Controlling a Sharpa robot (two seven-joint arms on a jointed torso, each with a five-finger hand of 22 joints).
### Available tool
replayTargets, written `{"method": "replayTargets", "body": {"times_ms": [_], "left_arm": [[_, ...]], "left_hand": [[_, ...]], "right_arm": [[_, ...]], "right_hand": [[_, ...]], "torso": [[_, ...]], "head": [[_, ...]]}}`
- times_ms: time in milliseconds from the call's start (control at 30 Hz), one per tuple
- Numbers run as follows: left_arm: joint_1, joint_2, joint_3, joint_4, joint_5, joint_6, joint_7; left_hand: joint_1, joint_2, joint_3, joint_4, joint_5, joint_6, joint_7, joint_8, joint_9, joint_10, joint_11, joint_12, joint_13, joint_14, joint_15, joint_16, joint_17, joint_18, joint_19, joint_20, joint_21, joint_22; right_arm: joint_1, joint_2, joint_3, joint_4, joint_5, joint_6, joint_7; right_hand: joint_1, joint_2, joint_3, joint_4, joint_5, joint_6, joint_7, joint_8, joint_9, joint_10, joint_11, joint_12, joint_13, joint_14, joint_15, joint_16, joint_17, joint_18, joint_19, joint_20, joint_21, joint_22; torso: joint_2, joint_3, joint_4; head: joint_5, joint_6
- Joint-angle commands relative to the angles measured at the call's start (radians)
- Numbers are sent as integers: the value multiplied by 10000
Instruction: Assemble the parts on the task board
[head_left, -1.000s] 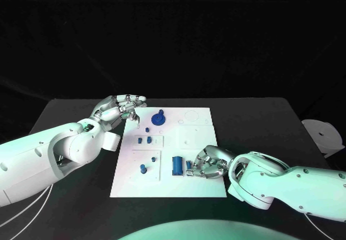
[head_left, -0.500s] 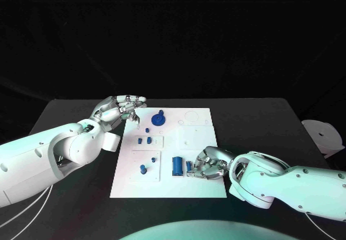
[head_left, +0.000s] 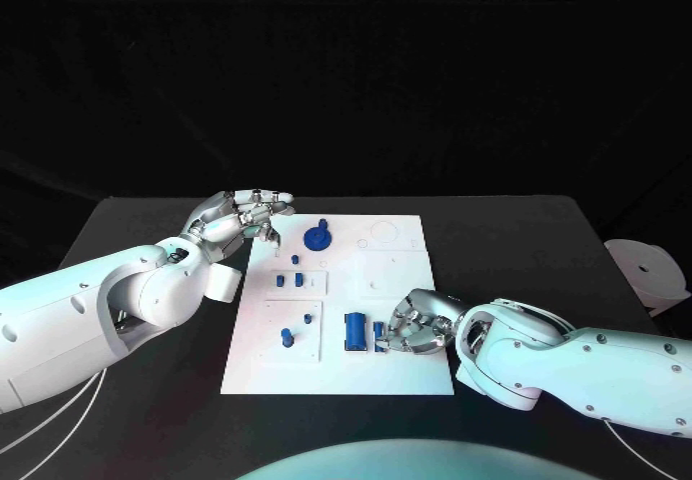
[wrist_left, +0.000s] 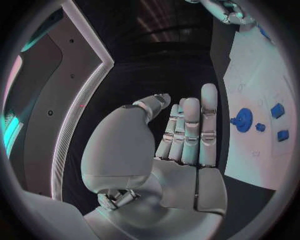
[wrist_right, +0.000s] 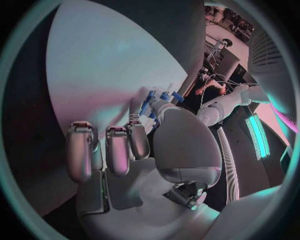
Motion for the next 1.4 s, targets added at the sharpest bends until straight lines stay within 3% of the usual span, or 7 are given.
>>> {"method": "replayTargets", "body": {"times_ms": [33, 500, 667, 1000, 1100, 1333, 1400], "left_arm": [[3, 17, 6, 17, -35, 161, 39], [-1, 50, -50, -35, 90, 160, 100], [-58, 153, -84, -214, 741, -184, 447], [-196, 411, -101, -1146, 1198, -653, 1113], [-222, 495, -102, -1450, 1269, -886, 1322], [-252, 737, -102, -1901, 1492, -1348, 1826], [-255, 776, -102, -1962, 1518, -1392, 1852]], "left_hand": [[-12, 61, -38, 27, -4, -58, 38, -17, -14, -62, -3, 35, 9, -36, 9, 58, -9, 144, 83, -1, -47, -15], [-30, 37, -60, 42, -9, -71, 36, -18, -21, -128, 7, 32, 3, -52, 16, 63, -25, 143, 80, 4, -62, -26], [-61, -12, -137, 72, -18, -267, 92, -45, -53, -560, 92, -31, -37, -118, 82, 76, -66, 132, 59, 47, -111, -58], [-361, -197, -848, 471, -27, -571, 179, 199, -48, -1069, 223, 461, 82, -1676, 317, -495, -500, 116, -983, 317, -1072, -530], [-199, -123, -902, 579, -54, -695, 388, 335, -56, -1624, 573, 342, -72, -4179, 883, -2676, -1499, -139, -2882, 697, -2923, -1472], [169, 63, -1268, 784, -77, -1295, 375, 476, -195, -2273, 1044, -388, -406, -5661, 1668, -6053, -3058, -279, -4636, 1639, -6167, -3429], [231, 89, -1468, 871, -100, -1411, 270, 397, -281, -2270, 1115, -727, -408, -5629, 1757, -6867, -3363, -260, -4663, 1725, -6742, -3829]], "right_arm": [[-37, 3, -19, -4, -274, 180, -41], [489, -368, 23, -54, 2579, -735, 1986], [986, -225, 28, -1044, 5746, -769, 4239], [1540, 823, 31, -3867, 10559, 97, 6912], [1591, 1326, 33, -4880, 11133, 430, 7523], [1624, 1960, 45, -6055, 11473, 988, 8294], [1626, 2033, 47, -6157, 11456, 1081, 8406]], "right_hand": [[123, 21, -48, -21, -57, -20, 41, -31, -38, 154, -35, 28, 977, 705, -44, 64, 858, -47, 426, -75, -3, 2194], [426, -36, -404, 64, 52, -450, 238, -234, -38, -254, 135, -727, 505, 500, 87, -344, 12, 202, -102, 17, -1259, 1835], [1045, 144, -439, -150, 244, -1060, 481, -370, 55, -1367, 344, -2736, -828, 43, 254, -1318, -1584, 630, -1124, 179, -3651, 1079], [2134, 447, 608, -912, -305, -2440, 1082, -785, -78, -4383, 898, -6919, -3937, -2479, 768, -5348, -6666, 1369, -3795, 614, -9318, -1211], [2042, 303, 1126, -993, -416, -2643, 1385, -1060, -413, -5156, 1248, -7943, -5028, -3559, 1132, -6496, -7129, 1322, -4545, 937, -10347, -1988], [1653, 302, 2351, -1421, -1128, -2732, 1907, -2046, -1411, -5669, 2005, -10741, -8644, -6051, 2143, -10097, -9144, 1241, -6290, 1797, -12991, -4430], [1496, 320, 2405, -1734, -1109, -2623, 1857, -2281, -1659, -5535, 2041, -11172, -9470, -5965, 2119, -10673, -9583, 1305, -6139, 2086, -13363, -5068]], "torso": [[-7, -4, -10], [-97, -64, -39], [-250, -127, -58], [-599, -278, -127], [-647, -307, -198], [-725, -274, -116], [-735, -267, -92]], "head": [[-3, 4], [-133, 219], [-169, 367], [-51, 1170], [-52, 1430], [-38, 1512], [-34, 1508]]}}
